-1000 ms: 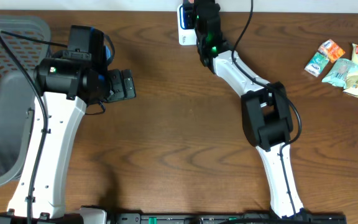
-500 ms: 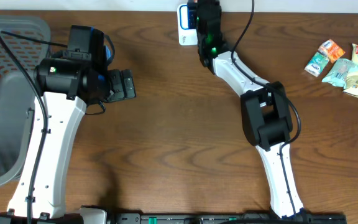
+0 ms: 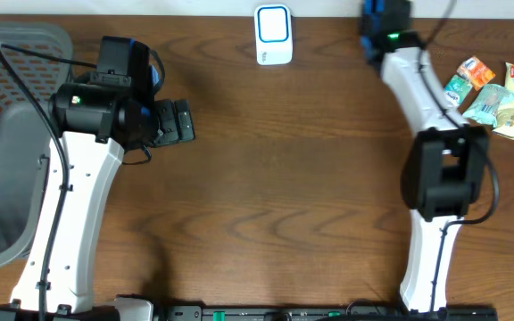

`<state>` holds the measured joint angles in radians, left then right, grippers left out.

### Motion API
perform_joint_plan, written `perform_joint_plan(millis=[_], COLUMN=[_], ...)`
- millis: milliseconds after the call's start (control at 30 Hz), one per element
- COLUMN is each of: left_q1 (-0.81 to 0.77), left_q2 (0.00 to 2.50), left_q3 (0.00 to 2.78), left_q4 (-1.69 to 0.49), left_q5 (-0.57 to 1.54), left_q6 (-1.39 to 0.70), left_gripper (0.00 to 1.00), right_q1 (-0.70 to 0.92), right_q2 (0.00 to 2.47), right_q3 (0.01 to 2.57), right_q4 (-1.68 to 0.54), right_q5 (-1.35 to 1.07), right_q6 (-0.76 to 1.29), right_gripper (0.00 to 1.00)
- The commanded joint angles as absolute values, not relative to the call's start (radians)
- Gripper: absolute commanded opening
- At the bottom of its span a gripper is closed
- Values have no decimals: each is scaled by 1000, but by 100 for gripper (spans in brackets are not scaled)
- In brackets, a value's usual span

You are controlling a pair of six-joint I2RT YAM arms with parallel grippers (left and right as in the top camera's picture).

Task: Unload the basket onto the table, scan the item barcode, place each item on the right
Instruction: 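Carry the Zam-Buk box to the right edge and release it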

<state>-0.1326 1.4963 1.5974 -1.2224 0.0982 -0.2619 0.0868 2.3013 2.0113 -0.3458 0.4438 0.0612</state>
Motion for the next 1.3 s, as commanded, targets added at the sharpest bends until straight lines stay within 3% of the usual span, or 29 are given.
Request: perform_joint_plan(millis=[0, 100, 267, 333, 367, 400, 733, 1033, 1267], left_q1=[-130, -130, -130, -130, -130, -130, -130, -130, -130], left_q2=[1496, 1496, 1496, 1496, 1496, 1496, 1496, 1496, 1496], left_q3=[1600, 1600, 1600, 1600, 1600, 1600, 1600, 1600, 1600], left_q4=[-1223, -1223, -1223, -1223, -1223, -1223, -1223, -1223, -1223], left_q5=[93, 93, 93, 93, 93, 93, 92, 93, 93], left_q6=[-259, -259, -259, -259, -259, -259, -259, -259, -259], left_gripper=[98, 98, 98, 98, 98, 98, 98, 97, 98], right_q1=[-12, -88, -203, -238, -253, -263, -280, -276, -245], right_q2=[2283, 2283, 2283, 2283, 2283, 2282, 2193, 1868, 1641], right_q3=[2016, 2016, 2016, 2016, 2016, 2016, 2016, 2016, 2008], right_q4=[-484, -575, -699, -729, -741, -754, -843, -929, -1094], right_q5=[465, 465, 464, 451, 443, 442, 423, 5, -2], right_q6=[43, 43, 44, 44, 43, 44, 74, 213, 258], right_gripper=[27, 30, 53, 67, 91, 99, 99, 99, 93])
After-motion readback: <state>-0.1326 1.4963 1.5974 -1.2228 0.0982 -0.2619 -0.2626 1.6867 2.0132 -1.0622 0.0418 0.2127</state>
